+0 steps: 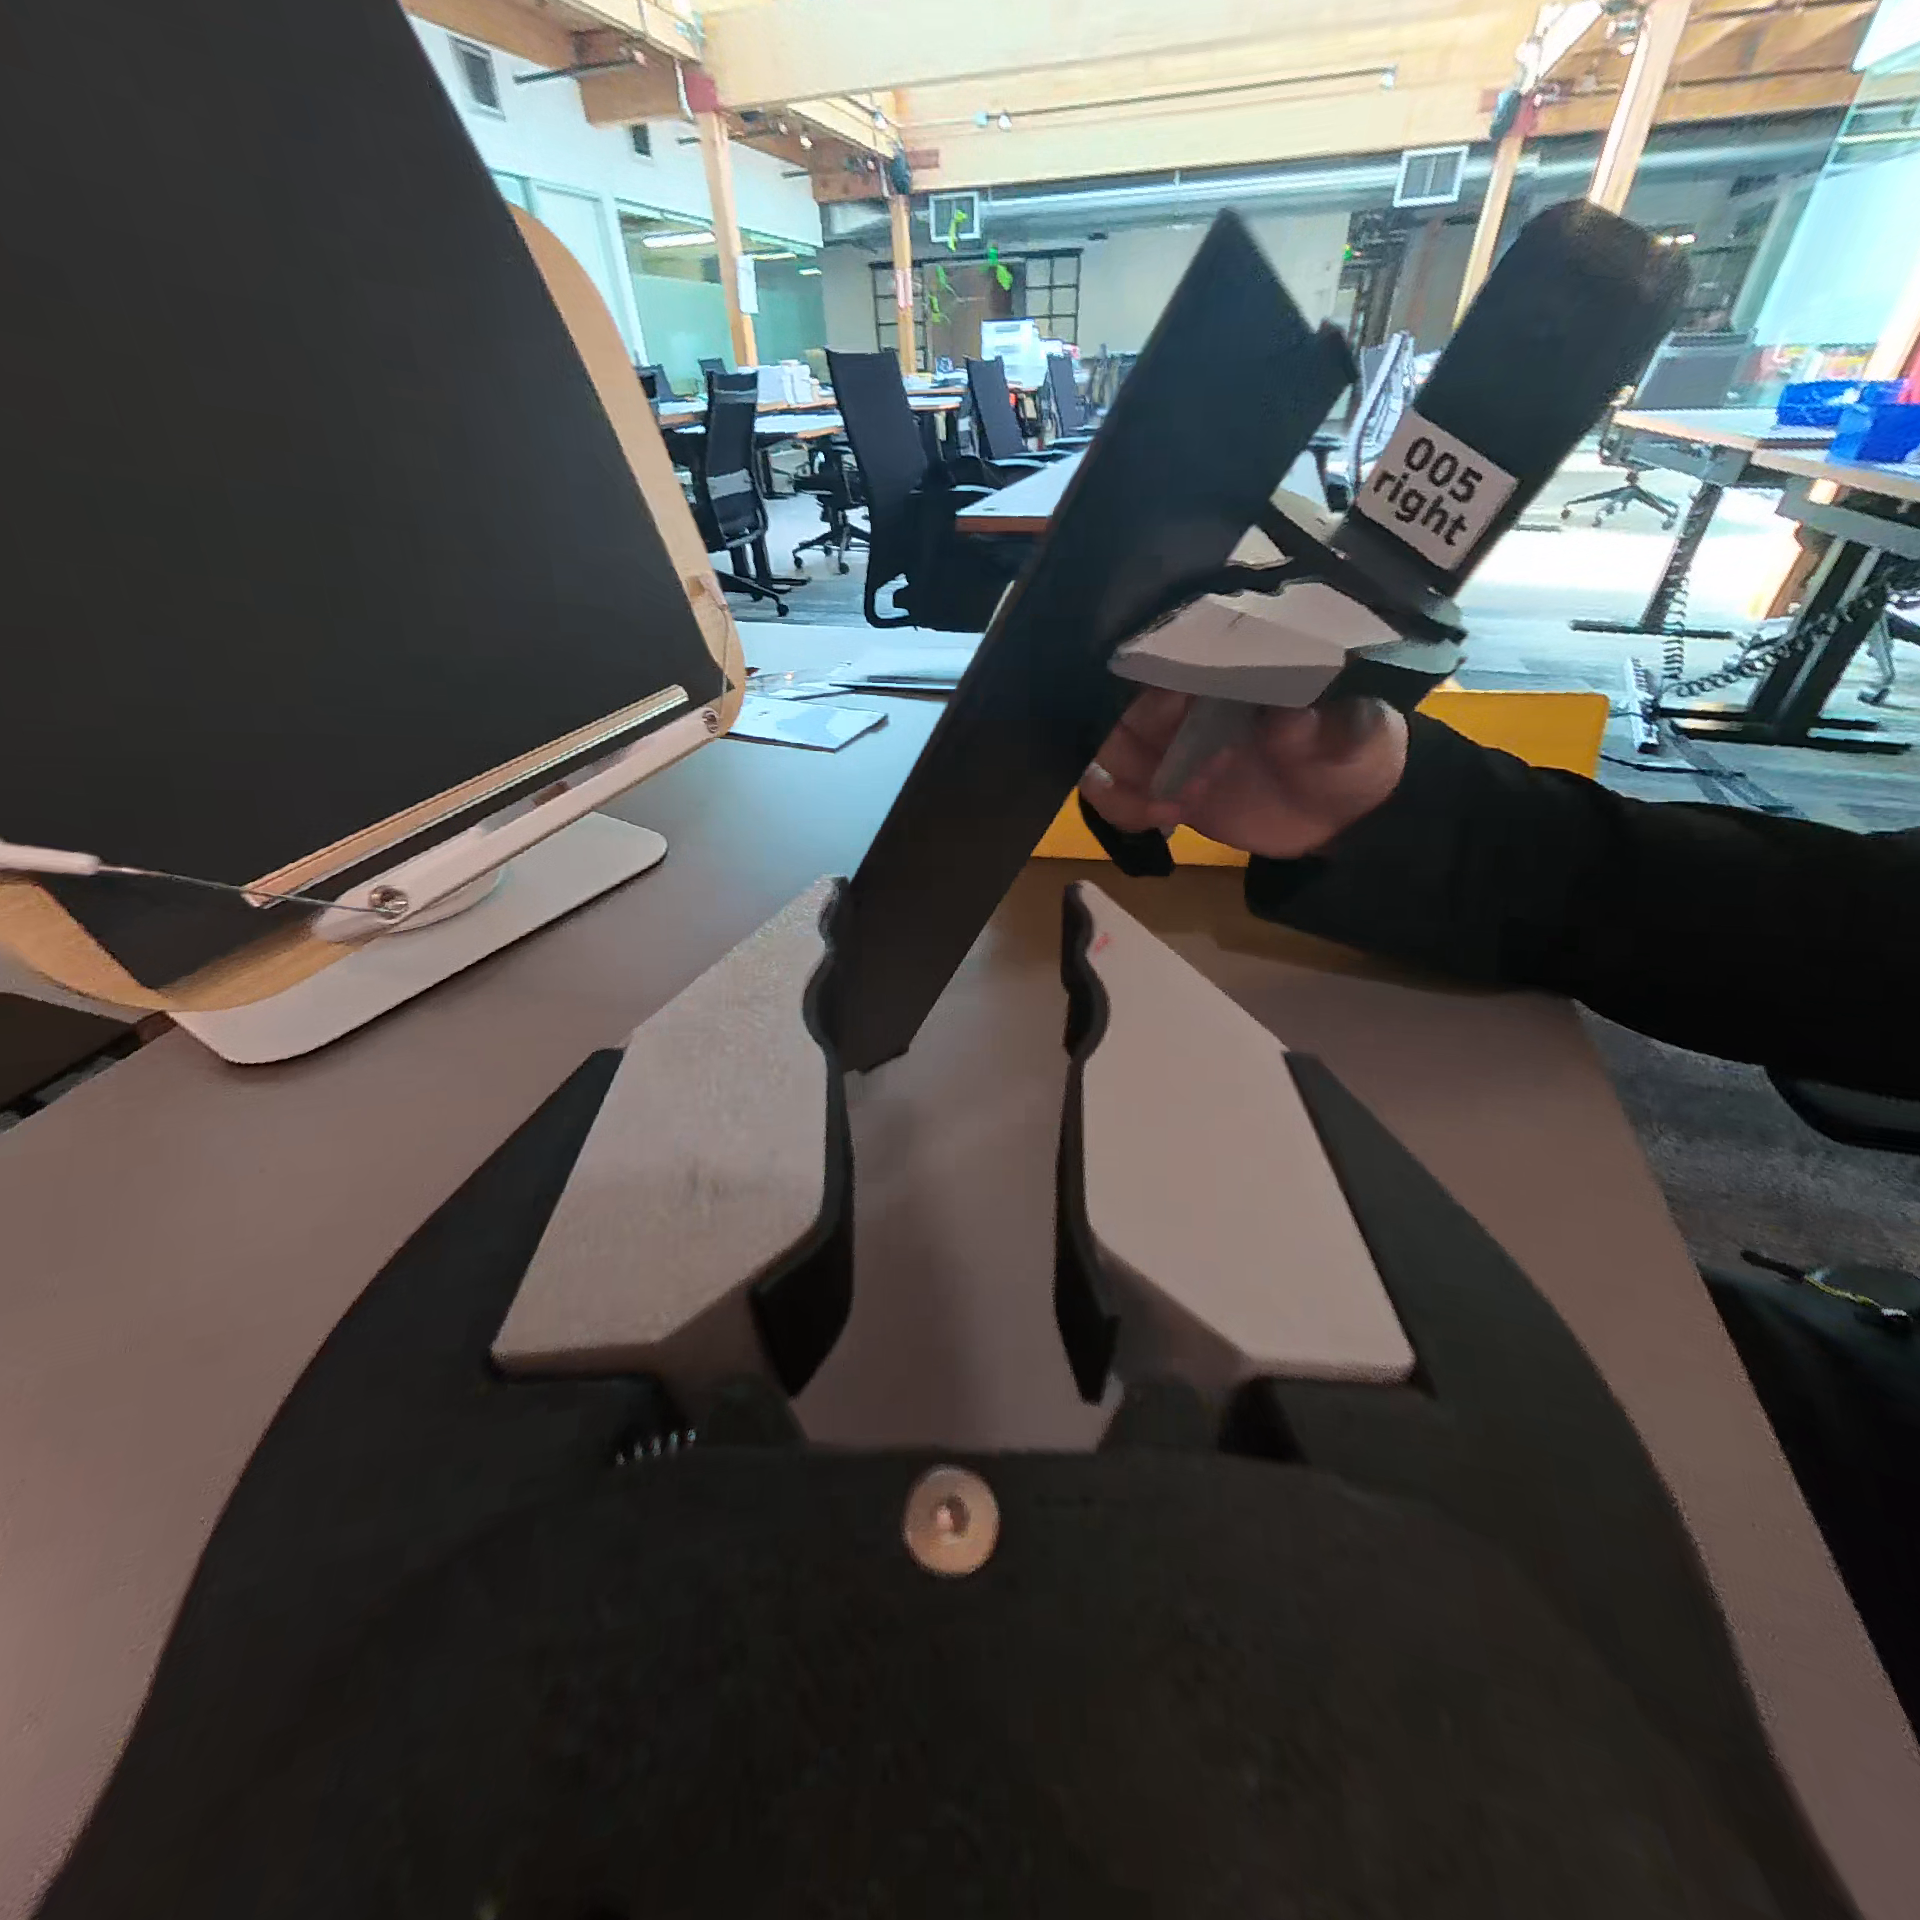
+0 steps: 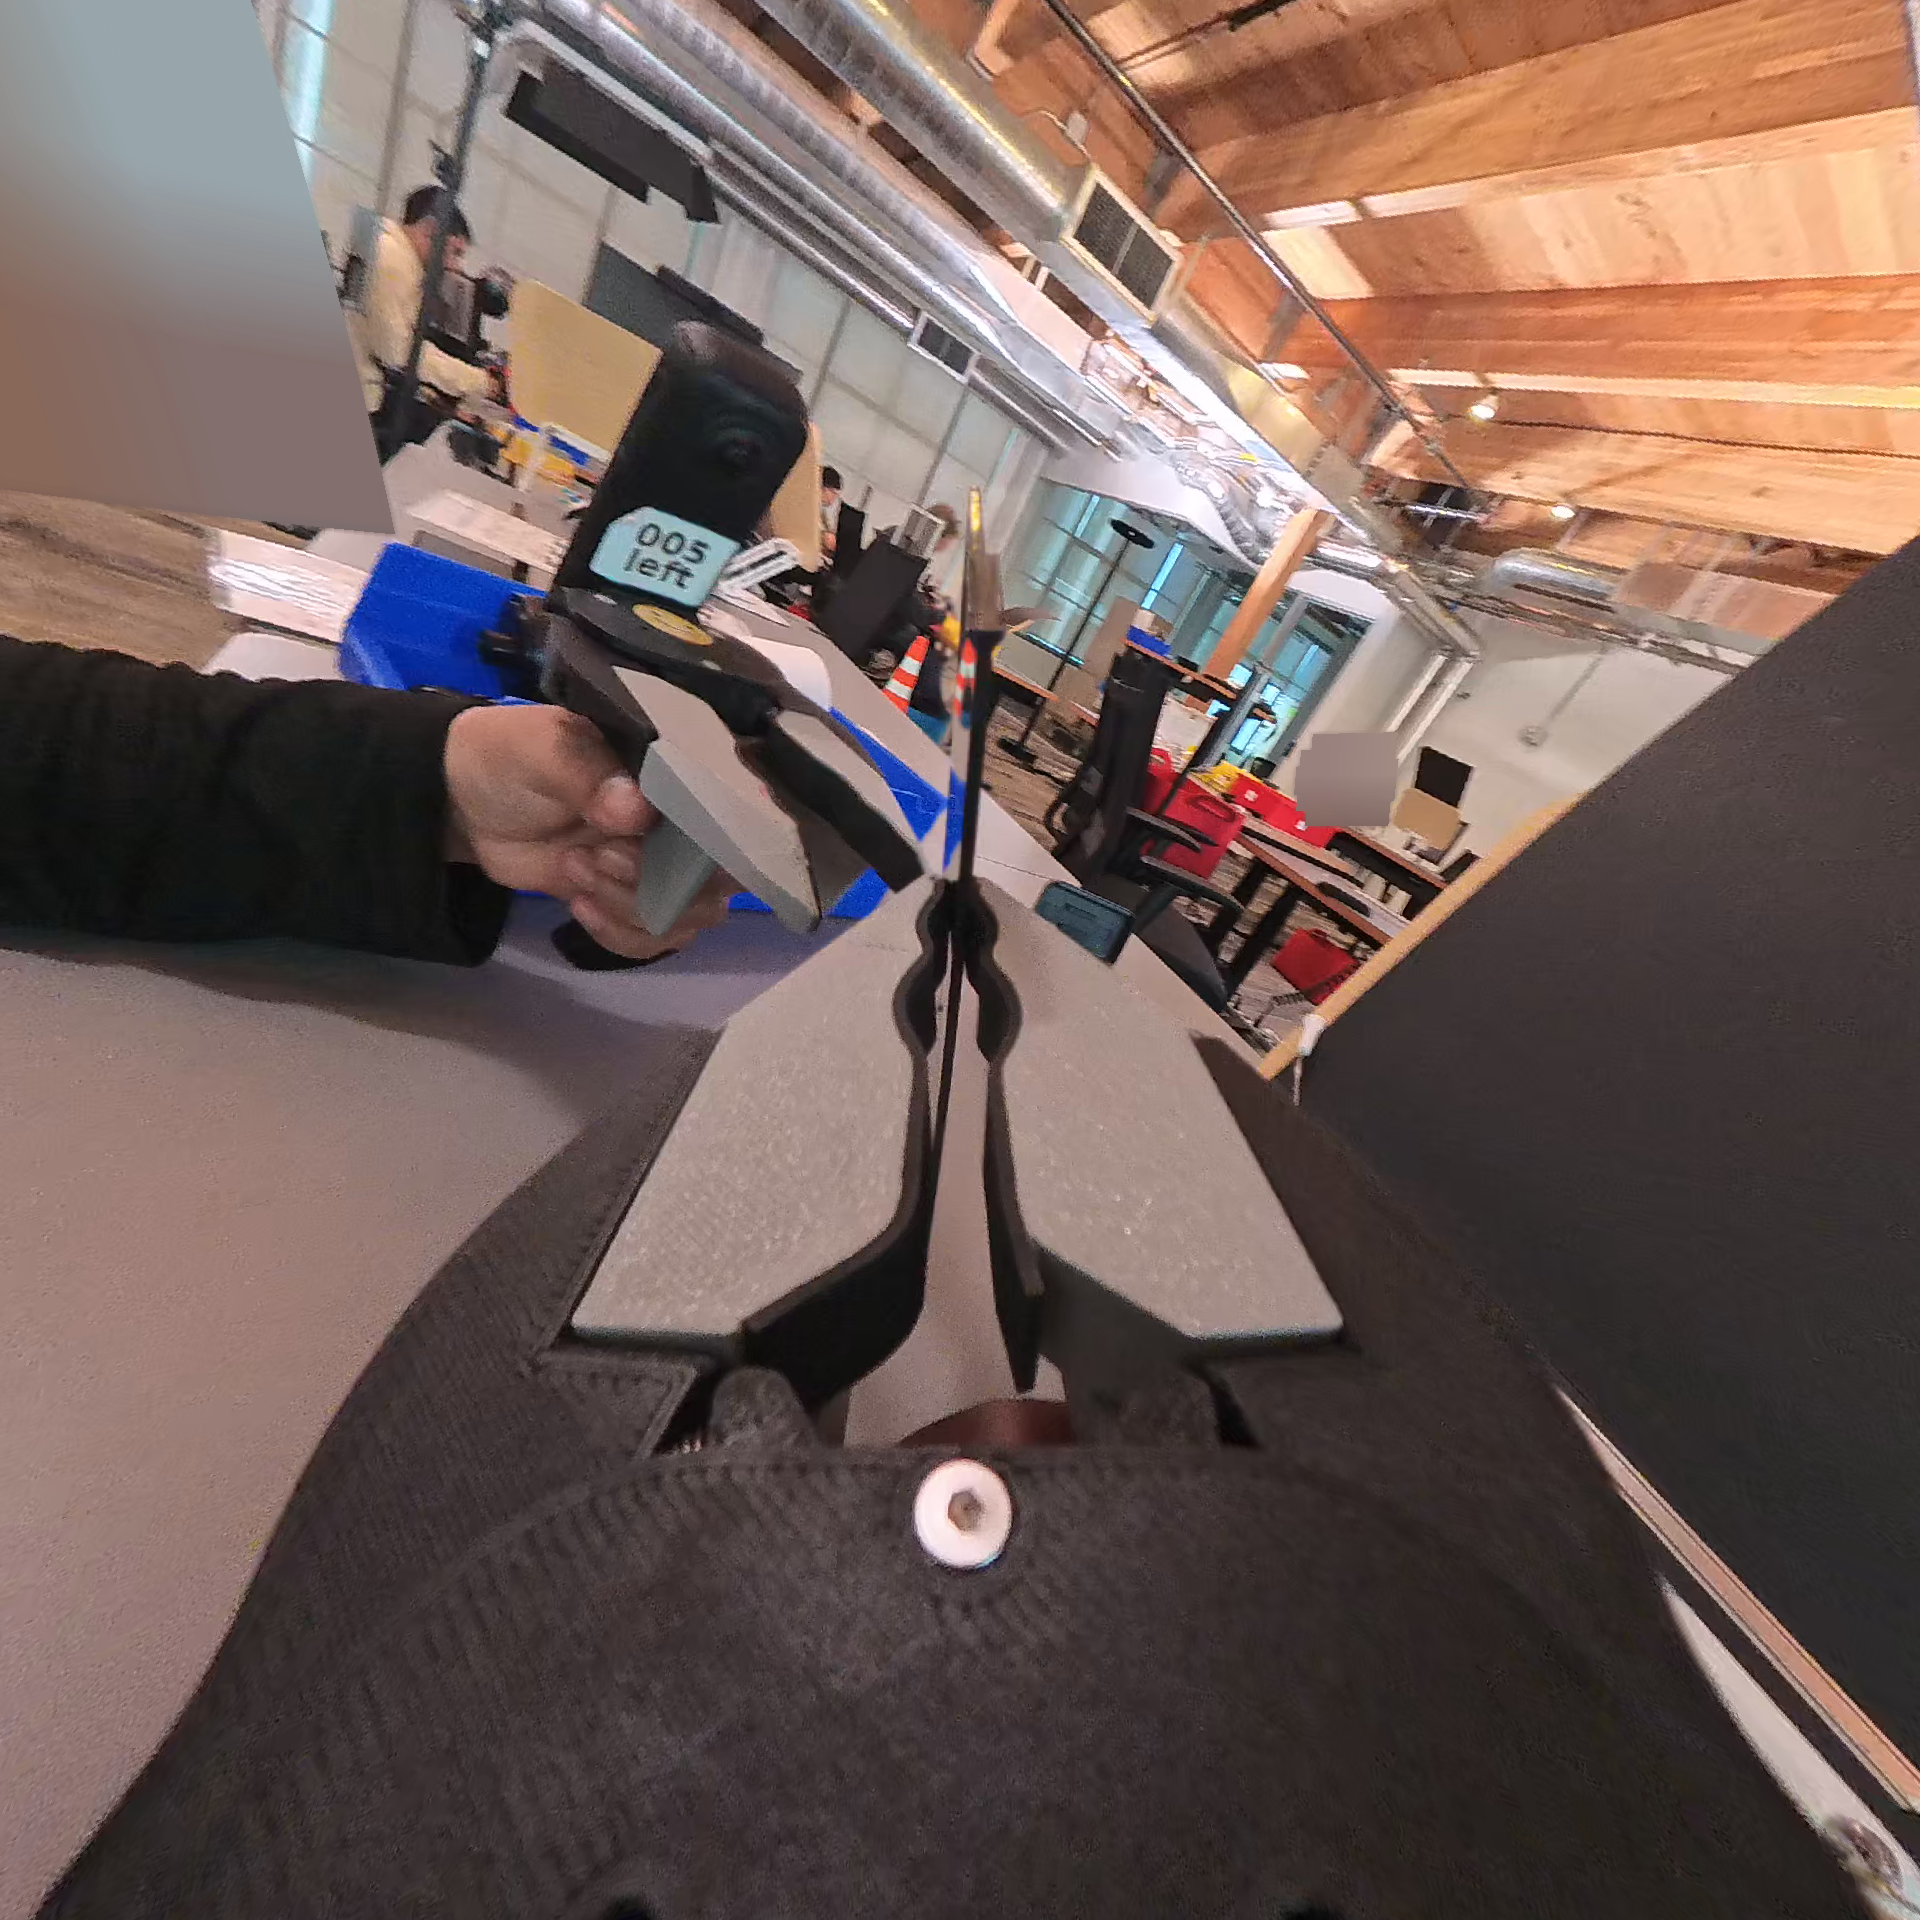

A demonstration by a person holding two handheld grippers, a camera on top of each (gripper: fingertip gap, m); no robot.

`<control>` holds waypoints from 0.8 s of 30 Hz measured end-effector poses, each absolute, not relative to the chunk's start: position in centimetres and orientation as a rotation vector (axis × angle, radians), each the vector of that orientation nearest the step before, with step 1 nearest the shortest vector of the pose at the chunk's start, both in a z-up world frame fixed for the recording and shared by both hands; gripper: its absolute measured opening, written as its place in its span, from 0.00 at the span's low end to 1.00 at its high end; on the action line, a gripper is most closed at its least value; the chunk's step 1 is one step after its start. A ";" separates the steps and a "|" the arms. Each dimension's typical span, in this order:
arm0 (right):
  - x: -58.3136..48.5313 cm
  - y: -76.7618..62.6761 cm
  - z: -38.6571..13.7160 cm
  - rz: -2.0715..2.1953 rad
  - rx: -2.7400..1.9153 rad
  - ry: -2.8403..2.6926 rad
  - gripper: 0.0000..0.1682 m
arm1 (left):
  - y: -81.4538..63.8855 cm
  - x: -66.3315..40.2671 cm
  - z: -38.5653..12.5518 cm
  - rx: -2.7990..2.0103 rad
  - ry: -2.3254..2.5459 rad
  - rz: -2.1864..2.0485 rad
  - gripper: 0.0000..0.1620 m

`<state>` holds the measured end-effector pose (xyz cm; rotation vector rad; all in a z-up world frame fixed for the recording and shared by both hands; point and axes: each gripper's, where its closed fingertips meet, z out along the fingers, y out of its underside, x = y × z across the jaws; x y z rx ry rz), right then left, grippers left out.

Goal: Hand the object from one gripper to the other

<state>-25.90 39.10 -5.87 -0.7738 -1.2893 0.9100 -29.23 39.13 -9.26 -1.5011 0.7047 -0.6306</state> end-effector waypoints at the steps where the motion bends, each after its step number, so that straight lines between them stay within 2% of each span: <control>1: -25.9 39.4 -5.9 0.897 -0.781 -1.278 0.00 | 39.2 -29.5 -9.1 -1.495 0.693 -0.628 0.22; 11: -24.4 41.8 -3.9 0.638 -0.921 -1.072 0.00 | 41.2 -31.2 -10.5 -1.605 0.546 -0.625 0.18; 20: -10.6 43.6 5.7 -0.116 -1.243 -0.847 0.00 | 41.8 -31.9 -11.2 -1.664 0.489 -0.601 0.17; 22: -6.5 46.3 4.7 -0.278 -1.401 -0.834 0.00 | 41.9 -31.9 -11.5 -1.682 0.492 -0.586 0.17; 24: -3.1 49.1 0.9 -0.392 -1.622 -0.868 0.00 | 41.9 -31.8 -11.6 -1.688 0.502 -0.581 0.17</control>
